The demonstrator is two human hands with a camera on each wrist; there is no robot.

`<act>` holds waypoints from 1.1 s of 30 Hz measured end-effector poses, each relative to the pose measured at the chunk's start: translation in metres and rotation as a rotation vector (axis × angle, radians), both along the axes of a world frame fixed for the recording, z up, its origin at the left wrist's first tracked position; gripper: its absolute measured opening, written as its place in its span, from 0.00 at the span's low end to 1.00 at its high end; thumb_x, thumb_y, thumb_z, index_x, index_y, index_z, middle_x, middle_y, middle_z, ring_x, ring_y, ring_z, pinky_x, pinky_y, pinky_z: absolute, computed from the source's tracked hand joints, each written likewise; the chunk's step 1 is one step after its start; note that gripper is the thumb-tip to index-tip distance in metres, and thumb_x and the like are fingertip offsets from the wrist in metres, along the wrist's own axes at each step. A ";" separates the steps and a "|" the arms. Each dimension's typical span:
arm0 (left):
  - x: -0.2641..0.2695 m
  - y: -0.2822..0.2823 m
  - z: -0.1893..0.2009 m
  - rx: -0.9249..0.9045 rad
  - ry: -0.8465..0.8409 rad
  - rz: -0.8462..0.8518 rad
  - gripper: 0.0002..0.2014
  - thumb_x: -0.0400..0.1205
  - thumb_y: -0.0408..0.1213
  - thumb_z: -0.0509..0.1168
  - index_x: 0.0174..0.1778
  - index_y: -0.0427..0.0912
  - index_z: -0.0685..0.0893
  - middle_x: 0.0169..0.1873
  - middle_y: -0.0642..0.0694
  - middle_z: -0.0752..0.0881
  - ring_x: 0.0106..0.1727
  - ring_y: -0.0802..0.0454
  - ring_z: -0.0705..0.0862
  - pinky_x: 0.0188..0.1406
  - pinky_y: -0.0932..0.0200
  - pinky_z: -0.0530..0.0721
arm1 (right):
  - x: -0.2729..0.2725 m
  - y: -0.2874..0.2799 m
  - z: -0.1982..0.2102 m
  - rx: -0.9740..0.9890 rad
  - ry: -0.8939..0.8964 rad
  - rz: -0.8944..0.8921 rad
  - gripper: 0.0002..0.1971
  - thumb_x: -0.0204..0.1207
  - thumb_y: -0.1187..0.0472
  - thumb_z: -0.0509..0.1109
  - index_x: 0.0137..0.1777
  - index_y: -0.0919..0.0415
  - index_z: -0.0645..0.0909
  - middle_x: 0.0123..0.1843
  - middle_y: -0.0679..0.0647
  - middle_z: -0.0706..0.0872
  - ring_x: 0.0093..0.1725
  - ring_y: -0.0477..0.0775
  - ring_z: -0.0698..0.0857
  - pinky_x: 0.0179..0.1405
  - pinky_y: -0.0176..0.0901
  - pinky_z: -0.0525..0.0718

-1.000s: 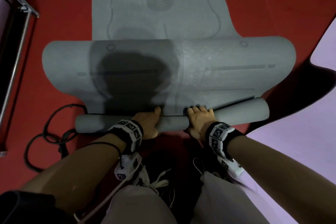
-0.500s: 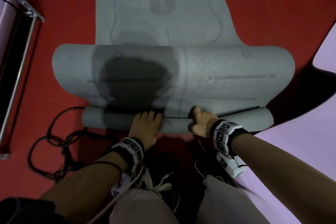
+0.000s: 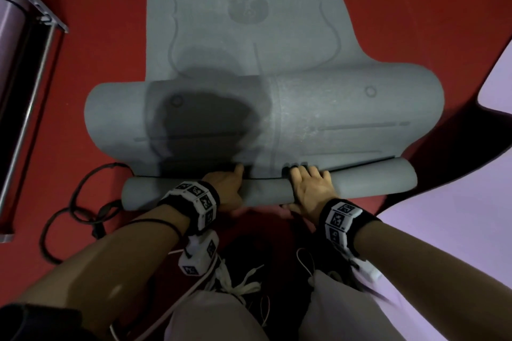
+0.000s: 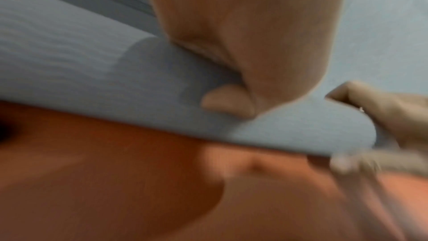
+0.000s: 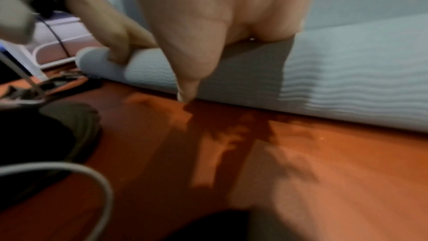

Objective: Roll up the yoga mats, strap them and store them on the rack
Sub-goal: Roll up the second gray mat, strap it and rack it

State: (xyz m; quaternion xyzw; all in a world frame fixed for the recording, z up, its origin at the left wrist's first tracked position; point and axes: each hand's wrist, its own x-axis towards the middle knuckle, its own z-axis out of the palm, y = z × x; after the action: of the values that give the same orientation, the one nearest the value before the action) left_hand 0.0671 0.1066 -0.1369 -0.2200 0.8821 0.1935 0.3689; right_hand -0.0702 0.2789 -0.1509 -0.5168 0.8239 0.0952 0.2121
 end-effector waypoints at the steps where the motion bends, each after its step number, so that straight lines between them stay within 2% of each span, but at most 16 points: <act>1: 0.006 0.003 0.004 -0.011 0.092 0.019 0.33 0.76 0.46 0.63 0.76 0.37 0.62 0.63 0.37 0.78 0.61 0.36 0.77 0.54 0.51 0.75 | -0.004 -0.001 0.000 -0.013 -0.023 0.007 0.42 0.68 0.36 0.74 0.75 0.61 0.67 0.69 0.58 0.78 0.67 0.63 0.75 0.63 0.58 0.70; 3: 0.023 0.011 0.006 -0.107 0.344 -0.001 0.34 0.71 0.52 0.53 0.70 0.35 0.71 0.62 0.35 0.77 0.59 0.34 0.77 0.56 0.45 0.76 | -0.011 -0.004 0.001 0.011 -0.081 0.021 0.43 0.70 0.35 0.72 0.77 0.61 0.62 0.72 0.58 0.75 0.70 0.62 0.72 0.67 0.56 0.68; 5: 0.043 0.018 -0.006 -0.199 0.441 -0.077 0.34 0.68 0.50 0.51 0.65 0.33 0.77 0.59 0.32 0.80 0.54 0.31 0.80 0.55 0.40 0.79 | -0.020 -0.012 0.004 0.065 -0.158 0.017 0.45 0.70 0.35 0.73 0.77 0.60 0.60 0.75 0.58 0.74 0.74 0.61 0.70 0.70 0.56 0.67; 7: 0.054 0.019 -0.016 -0.295 0.391 -0.185 0.36 0.65 0.47 0.54 0.68 0.33 0.76 0.60 0.32 0.80 0.55 0.31 0.80 0.61 0.35 0.78 | -0.028 -0.020 0.005 0.112 -0.213 0.018 0.46 0.69 0.34 0.74 0.78 0.59 0.60 0.76 0.58 0.73 0.75 0.61 0.69 0.72 0.56 0.66; 9: 0.055 0.019 -0.023 -0.368 0.322 -0.241 0.41 0.60 0.46 0.64 0.72 0.33 0.76 0.60 0.33 0.80 0.56 0.32 0.79 0.64 0.31 0.76 | -0.031 -0.025 0.006 0.142 -0.228 0.026 0.47 0.69 0.34 0.74 0.79 0.57 0.59 0.77 0.58 0.72 0.76 0.62 0.69 0.74 0.55 0.66; 12: 0.035 0.022 -0.018 -0.401 0.245 -0.165 0.46 0.55 0.47 0.76 0.72 0.38 0.76 0.56 0.37 0.80 0.53 0.36 0.81 0.61 0.37 0.79 | -0.033 -0.028 0.005 0.163 -0.239 0.028 0.47 0.69 0.34 0.73 0.80 0.56 0.59 0.76 0.60 0.73 0.76 0.63 0.70 0.74 0.53 0.67; 15: 0.017 0.020 -0.009 -0.430 0.187 -0.082 0.41 0.66 0.45 0.70 0.76 0.42 0.64 0.62 0.42 0.76 0.60 0.41 0.77 0.64 0.47 0.70 | -0.039 -0.031 0.009 0.167 -0.278 0.020 0.44 0.68 0.32 0.74 0.77 0.56 0.64 0.70 0.60 0.78 0.71 0.63 0.75 0.69 0.51 0.75; 17: 0.014 0.014 -0.009 -0.412 0.174 -0.104 0.40 0.68 0.45 0.68 0.77 0.42 0.62 0.64 0.42 0.76 0.61 0.42 0.77 0.62 0.50 0.71 | -0.042 -0.031 0.012 0.199 -0.354 -0.002 0.42 0.67 0.32 0.75 0.75 0.55 0.66 0.67 0.59 0.81 0.65 0.62 0.80 0.64 0.50 0.80; 19: 0.013 0.005 -0.009 -0.360 0.153 -0.126 0.39 0.68 0.46 0.67 0.77 0.44 0.63 0.64 0.42 0.78 0.61 0.41 0.79 0.60 0.51 0.73 | -0.042 -0.027 0.016 0.212 -0.392 -0.025 0.42 0.67 0.32 0.74 0.77 0.52 0.67 0.69 0.58 0.80 0.65 0.60 0.80 0.65 0.50 0.80; 21: 0.010 -0.004 -0.008 -0.296 0.143 -0.124 0.35 0.70 0.45 0.66 0.74 0.45 0.66 0.61 0.41 0.80 0.59 0.40 0.81 0.55 0.52 0.75 | -0.037 -0.020 0.022 0.155 -0.227 0.023 0.44 0.69 0.28 0.69 0.80 0.48 0.65 0.73 0.56 0.73 0.72 0.61 0.73 0.69 0.53 0.75; 23: 0.003 -0.012 -0.005 -0.214 0.138 -0.106 0.26 0.71 0.42 0.66 0.66 0.43 0.72 0.55 0.41 0.82 0.54 0.40 0.83 0.46 0.55 0.76 | -0.027 -0.011 0.025 0.039 -0.014 0.065 0.41 0.72 0.27 0.62 0.81 0.48 0.64 0.74 0.56 0.70 0.73 0.62 0.70 0.69 0.57 0.72; 26: -0.006 -0.021 -0.002 -0.069 0.067 -0.048 0.14 0.71 0.37 0.63 0.52 0.43 0.75 0.47 0.42 0.85 0.45 0.41 0.84 0.41 0.55 0.82 | -0.001 0.005 0.017 -0.157 0.091 0.043 0.34 0.75 0.36 0.56 0.73 0.60 0.74 0.64 0.63 0.79 0.61 0.68 0.79 0.61 0.61 0.78; 27: -0.007 -0.023 -0.003 -0.044 0.051 -0.038 0.13 0.71 0.37 0.63 0.51 0.44 0.77 0.46 0.43 0.85 0.43 0.43 0.84 0.41 0.55 0.84 | 0.006 0.009 0.011 -0.190 0.106 0.038 0.35 0.73 0.38 0.58 0.71 0.63 0.76 0.61 0.64 0.80 0.58 0.69 0.81 0.61 0.63 0.78; 29: -0.010 -0.024 -0.002 -0.023 0.033 -0.011 0.15 0.71 0.36 0.62 0.54 0.44 0.77 0.47 0.43 0.85 0.42 0.44 0.82 0.40 0.56 0.84 | 0.009 0.010 0.004 -0.175 0.135 0.051 0.43 0.62 0.37 0.71 0.72 0.64 0.72 0.59 0.65 0.80 0.56 0.69 0.80 0.64 0.66 0.78; 31: -0.012 -0.024 0.001 -0.007 -0.003 0.030 0.19 0.73 0.36 0.62 0.61 0.43 0.74 0.49 0.42 0.84 0.44 0.43 0.82 0.40 0.56 0.80 | 0.003 0.006 -0.002 -0.126 0.145 0.062 0.52 0.46 0.40 0.82 0.70 0.61 0.68 0.56 0.64 0.81 0.51 0.68 0.80 0.58 0.64 0.80; 33: -0.007 -0.024 0.004 0.003 0.062 0.073 0.23 0.72 0.34 0.65 0.64 0.43 0.70 0.53 0.42 0.81 0.51 0.41 0.81 0.44 0.55 0.78 | -0.005 -0.004 0.002 -0.075 0.116 0.034 0.53 0.42 0.42 0.84 0.70 0.57 0.70 0.55 0.61 0.80 0.50 0.66 0.81 0.53 0.59 0.80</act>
State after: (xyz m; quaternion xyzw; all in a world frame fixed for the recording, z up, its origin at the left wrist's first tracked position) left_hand 0.0602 0.0821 -0.1333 -0.2453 0.8842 0.2148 0.3346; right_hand -0.0749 0.2747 -0.1491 -0.5320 0.8288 0.0977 0.1430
